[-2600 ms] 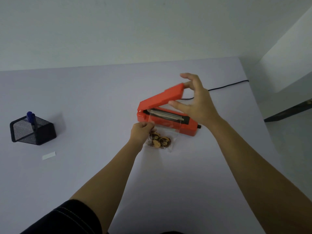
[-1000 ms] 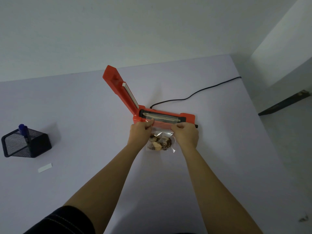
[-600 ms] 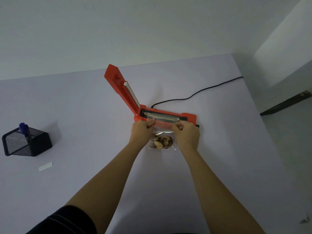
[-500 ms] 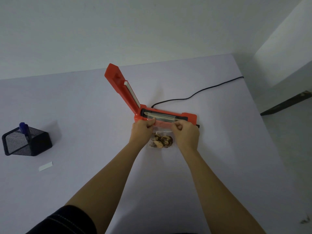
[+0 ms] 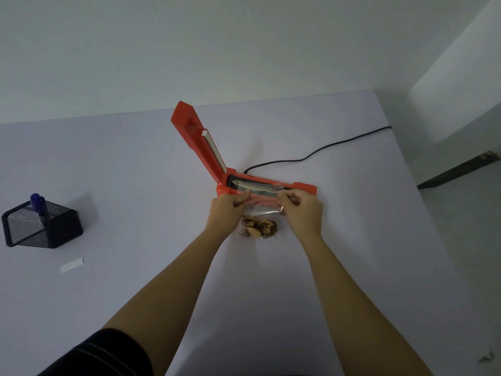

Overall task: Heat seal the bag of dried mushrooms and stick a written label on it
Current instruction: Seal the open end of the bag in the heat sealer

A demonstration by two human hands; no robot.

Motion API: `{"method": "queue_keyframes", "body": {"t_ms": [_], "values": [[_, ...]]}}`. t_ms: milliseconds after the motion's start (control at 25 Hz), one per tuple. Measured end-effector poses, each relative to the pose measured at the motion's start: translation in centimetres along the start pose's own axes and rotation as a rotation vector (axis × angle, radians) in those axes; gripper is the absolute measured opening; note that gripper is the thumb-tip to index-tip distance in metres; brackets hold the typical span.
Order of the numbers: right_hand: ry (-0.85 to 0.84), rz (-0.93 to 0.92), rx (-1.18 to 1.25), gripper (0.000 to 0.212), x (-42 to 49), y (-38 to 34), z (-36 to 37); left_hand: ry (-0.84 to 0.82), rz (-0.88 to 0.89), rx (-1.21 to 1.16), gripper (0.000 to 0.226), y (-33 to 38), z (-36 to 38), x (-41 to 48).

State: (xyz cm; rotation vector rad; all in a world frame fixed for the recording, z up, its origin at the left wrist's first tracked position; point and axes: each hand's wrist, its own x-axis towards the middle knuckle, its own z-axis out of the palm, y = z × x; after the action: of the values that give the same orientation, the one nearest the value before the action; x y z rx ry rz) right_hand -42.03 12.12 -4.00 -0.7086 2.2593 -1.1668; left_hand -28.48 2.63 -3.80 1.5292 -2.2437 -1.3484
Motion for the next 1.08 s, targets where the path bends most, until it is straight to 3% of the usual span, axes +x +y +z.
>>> {"method": "queue_keyframes", "body": {"t_ms": [360,520,640,1080], "values": [[0.008,-0.212,-0.004,0.010,-0.8,-0.8,0.6,0.017,-0.001,-0.061,0.029,-0.8,0.1,0.2],[-0.027,-0.152,0.040,0.008,-0.7,-1.1,1.1,0.039,-0.010,-0.094,0.029,-1.1,0.2,0.1],[-0.019,-0.111,0.004,0.019,-0.2,-1.1,1.4,0.080,-0.016,-0.119,0.029,-1.2,0.4,-0.1],[0.065,-0.477,-0.077,0.019,-1.1,-0.9,1.9,0.145,-0.033,-0.166,0.033,-1.6,0.7,-0.1]]}}
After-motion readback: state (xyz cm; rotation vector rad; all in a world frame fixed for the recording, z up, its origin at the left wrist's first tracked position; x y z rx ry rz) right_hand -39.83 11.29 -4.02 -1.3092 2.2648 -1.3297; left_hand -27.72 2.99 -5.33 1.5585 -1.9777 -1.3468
